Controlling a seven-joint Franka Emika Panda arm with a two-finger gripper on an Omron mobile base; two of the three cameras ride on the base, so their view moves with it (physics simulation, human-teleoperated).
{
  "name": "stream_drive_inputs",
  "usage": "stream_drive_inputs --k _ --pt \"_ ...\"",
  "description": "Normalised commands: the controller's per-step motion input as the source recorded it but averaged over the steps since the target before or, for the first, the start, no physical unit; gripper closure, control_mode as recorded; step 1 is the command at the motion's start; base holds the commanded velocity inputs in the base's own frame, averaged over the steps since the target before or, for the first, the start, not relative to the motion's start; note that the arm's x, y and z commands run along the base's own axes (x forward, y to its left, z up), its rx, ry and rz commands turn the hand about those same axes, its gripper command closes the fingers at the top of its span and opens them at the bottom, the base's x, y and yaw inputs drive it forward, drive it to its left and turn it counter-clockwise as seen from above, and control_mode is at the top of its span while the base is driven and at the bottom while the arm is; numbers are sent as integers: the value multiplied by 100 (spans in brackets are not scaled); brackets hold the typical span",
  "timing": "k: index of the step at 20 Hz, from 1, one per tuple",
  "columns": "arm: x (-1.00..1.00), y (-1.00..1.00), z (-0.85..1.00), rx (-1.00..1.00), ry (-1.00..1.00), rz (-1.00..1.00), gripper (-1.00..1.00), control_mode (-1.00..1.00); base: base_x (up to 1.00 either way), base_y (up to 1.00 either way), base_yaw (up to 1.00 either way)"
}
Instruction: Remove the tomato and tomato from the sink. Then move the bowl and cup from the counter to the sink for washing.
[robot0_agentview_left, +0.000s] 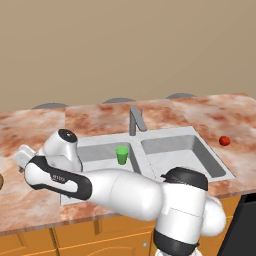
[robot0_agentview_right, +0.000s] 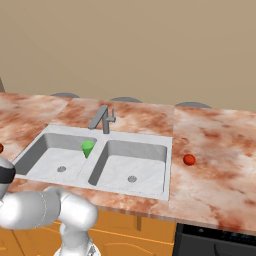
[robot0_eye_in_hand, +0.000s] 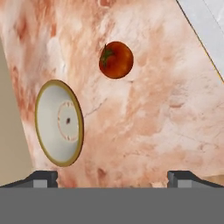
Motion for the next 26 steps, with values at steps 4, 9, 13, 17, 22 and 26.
stream_drive_inputs --k 4,9,13,17,22,26 --pt "6 11 -8 -5 0 0 -100 -100 0 0 0" --pt "9 16 -10 0 0 0 -100 -100 0 0 0" --pt "13 21 -13 0 0 2 -100 -100 0 0 0" --pt "13 20 -16 -1 0 3 -100 -100 0 0 0" --pt "14 18 -17 -3 0 4 -100 -100 0 0 0" --pt "19 15 -12 -1 0 6 -100 -100 0 0 0"
